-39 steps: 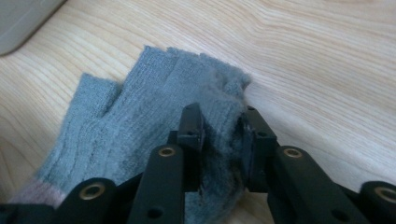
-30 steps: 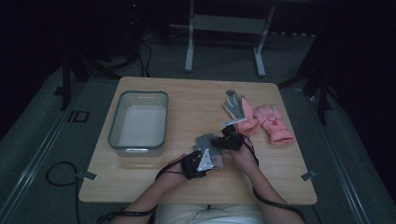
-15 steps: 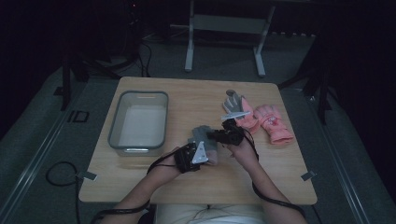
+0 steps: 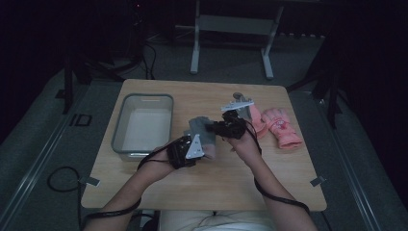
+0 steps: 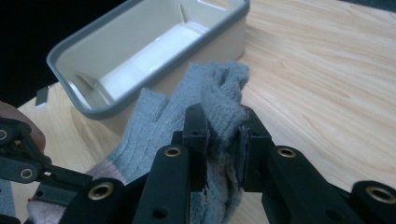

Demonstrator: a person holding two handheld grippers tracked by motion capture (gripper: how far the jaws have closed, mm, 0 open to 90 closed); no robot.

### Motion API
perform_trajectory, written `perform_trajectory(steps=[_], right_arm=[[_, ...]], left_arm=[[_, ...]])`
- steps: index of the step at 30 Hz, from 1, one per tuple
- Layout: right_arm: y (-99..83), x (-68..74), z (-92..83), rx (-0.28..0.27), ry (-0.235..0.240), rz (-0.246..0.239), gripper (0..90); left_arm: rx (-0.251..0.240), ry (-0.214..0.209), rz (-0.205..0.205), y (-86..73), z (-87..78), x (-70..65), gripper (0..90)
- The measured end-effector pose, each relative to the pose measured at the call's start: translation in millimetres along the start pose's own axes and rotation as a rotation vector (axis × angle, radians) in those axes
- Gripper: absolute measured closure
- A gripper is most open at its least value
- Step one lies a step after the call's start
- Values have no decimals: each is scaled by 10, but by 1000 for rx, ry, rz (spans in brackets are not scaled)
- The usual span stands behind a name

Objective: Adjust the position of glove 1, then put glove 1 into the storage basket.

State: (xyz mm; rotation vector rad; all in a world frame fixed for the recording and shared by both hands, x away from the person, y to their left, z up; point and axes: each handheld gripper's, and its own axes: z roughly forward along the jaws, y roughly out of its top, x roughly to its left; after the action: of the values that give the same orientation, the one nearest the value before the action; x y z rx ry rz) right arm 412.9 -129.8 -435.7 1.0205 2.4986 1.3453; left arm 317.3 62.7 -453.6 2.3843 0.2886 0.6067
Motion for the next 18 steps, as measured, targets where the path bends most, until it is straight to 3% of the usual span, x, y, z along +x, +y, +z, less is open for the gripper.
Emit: perform_trajectory(steps=[9, 18], right_arm=[[175, 133, 88, 2, 21, -27, 767], [408, 241, 238, 3, 43, -41, 767]], left_arm=[[14, 10, -2, -56, -163, 60, 736], [51, 22, 10, -136, -373, 245, 737]])
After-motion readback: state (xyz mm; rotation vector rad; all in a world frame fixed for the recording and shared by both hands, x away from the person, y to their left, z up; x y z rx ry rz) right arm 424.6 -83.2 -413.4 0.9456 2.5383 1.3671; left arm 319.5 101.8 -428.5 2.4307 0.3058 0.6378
